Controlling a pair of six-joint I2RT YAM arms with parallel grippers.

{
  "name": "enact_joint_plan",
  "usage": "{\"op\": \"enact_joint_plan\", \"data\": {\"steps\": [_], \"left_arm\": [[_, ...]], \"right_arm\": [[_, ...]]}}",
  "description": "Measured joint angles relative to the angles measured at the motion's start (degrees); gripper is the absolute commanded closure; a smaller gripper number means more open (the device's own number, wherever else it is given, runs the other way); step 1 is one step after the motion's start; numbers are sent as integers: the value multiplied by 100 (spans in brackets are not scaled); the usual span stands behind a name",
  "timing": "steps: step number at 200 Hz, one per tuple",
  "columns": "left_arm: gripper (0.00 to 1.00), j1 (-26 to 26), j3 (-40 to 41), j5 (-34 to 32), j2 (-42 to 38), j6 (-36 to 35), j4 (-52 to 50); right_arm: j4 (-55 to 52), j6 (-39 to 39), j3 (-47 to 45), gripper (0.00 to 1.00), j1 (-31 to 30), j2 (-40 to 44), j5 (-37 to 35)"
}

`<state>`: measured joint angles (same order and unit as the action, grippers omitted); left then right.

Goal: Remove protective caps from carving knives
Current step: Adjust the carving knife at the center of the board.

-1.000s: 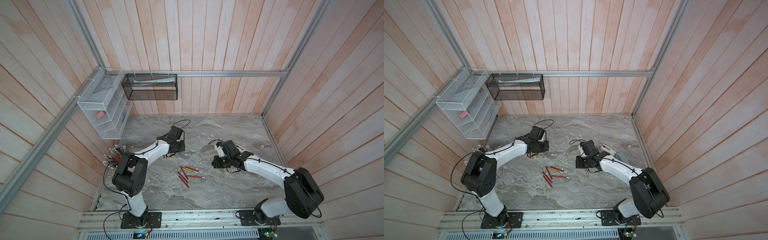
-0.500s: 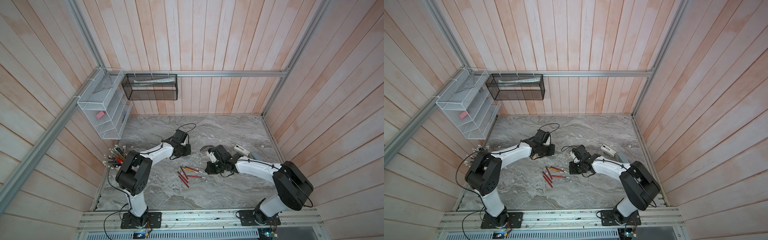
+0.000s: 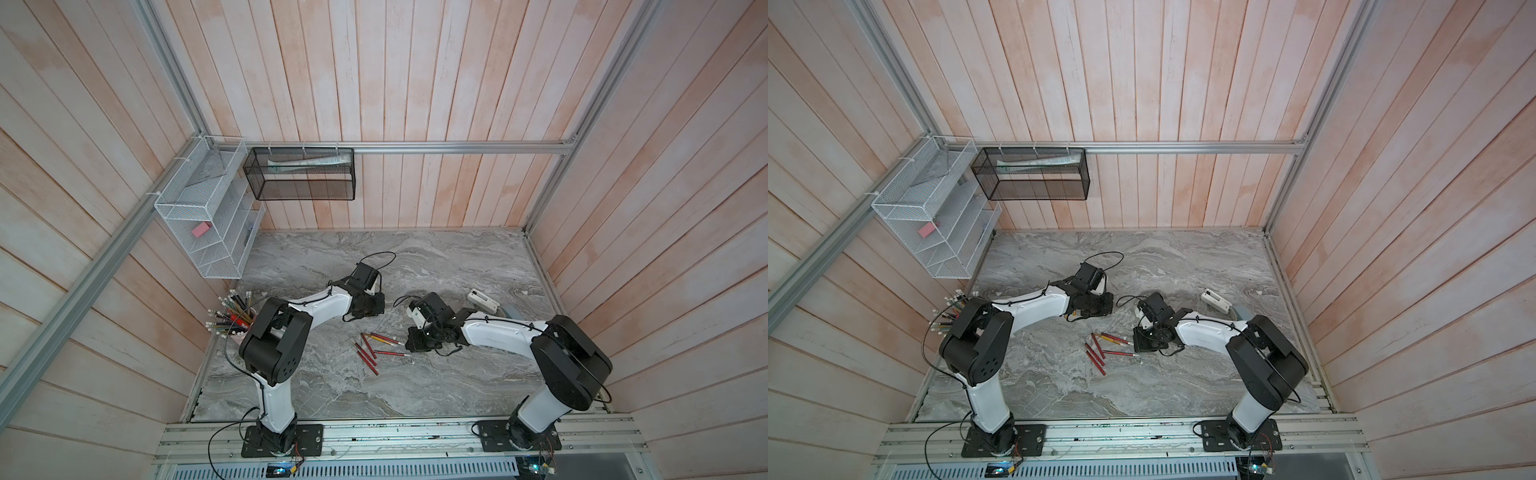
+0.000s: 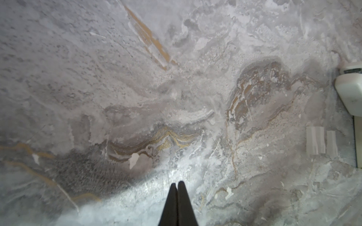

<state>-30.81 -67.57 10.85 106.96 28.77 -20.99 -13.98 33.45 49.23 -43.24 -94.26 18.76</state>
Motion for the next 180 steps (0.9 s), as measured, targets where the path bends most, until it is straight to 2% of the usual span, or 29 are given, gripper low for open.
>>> {"op": "enact_joint_plan", "data": {"steps": [80,180], "left_arm": [[100,-37,118,94,72,24,131],[100,-225,258,306,234,105,424]], "right_arm": [[33,-44,186,100,68,-330,-50],[256,-267,616,100,796,-826,-63]]}}
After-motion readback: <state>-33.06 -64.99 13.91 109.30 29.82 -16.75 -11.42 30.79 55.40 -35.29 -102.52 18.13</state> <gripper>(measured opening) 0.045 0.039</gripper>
